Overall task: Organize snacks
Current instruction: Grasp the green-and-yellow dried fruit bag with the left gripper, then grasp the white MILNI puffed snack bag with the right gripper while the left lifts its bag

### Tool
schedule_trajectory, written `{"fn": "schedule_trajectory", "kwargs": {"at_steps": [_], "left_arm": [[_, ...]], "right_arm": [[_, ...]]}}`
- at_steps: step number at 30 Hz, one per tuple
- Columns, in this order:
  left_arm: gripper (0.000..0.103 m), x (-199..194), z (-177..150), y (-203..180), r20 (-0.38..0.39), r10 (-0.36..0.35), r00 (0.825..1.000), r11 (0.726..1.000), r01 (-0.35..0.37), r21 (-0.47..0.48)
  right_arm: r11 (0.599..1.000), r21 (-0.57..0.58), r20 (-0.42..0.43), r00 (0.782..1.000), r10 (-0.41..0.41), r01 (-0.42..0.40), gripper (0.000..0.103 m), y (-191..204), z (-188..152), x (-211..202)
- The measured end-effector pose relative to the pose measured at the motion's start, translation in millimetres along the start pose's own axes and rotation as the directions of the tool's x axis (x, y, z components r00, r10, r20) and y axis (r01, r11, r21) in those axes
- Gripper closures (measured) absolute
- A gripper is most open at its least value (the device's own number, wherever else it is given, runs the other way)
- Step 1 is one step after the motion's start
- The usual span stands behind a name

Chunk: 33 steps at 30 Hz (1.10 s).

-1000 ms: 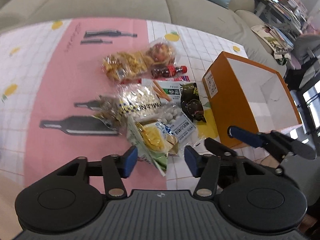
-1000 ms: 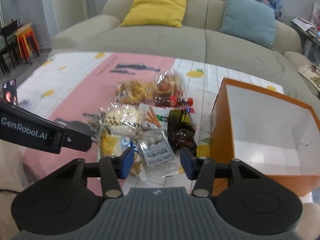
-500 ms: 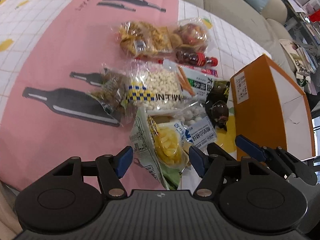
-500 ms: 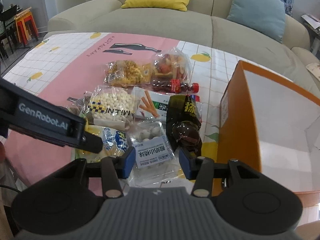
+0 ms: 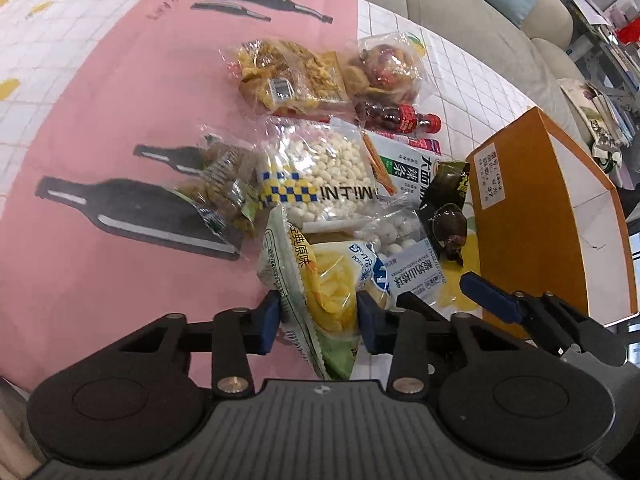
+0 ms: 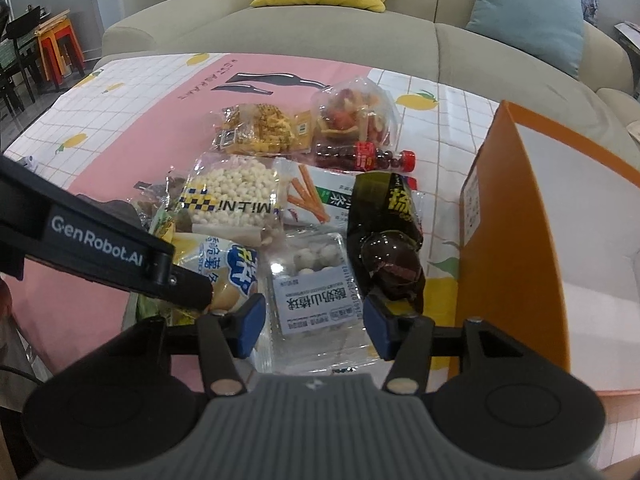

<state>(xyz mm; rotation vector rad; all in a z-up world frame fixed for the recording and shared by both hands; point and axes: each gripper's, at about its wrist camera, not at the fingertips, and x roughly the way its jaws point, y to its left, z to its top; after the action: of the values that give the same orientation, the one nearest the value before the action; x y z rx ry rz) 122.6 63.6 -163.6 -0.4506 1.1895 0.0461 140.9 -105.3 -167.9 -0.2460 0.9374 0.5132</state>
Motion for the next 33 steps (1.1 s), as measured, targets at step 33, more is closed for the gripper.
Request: {"fn": "schedule_trajectory", "kwargs": {"at_steps": [33], "left_arm": [[0.065,-87,49,68,0.270,0.175,0.947,0.981,-0.146,-0.125]], "right_arm": [[0.980,0.087,0.021,0.984,0.177,-0.178,0.012,43,90,42]]}}
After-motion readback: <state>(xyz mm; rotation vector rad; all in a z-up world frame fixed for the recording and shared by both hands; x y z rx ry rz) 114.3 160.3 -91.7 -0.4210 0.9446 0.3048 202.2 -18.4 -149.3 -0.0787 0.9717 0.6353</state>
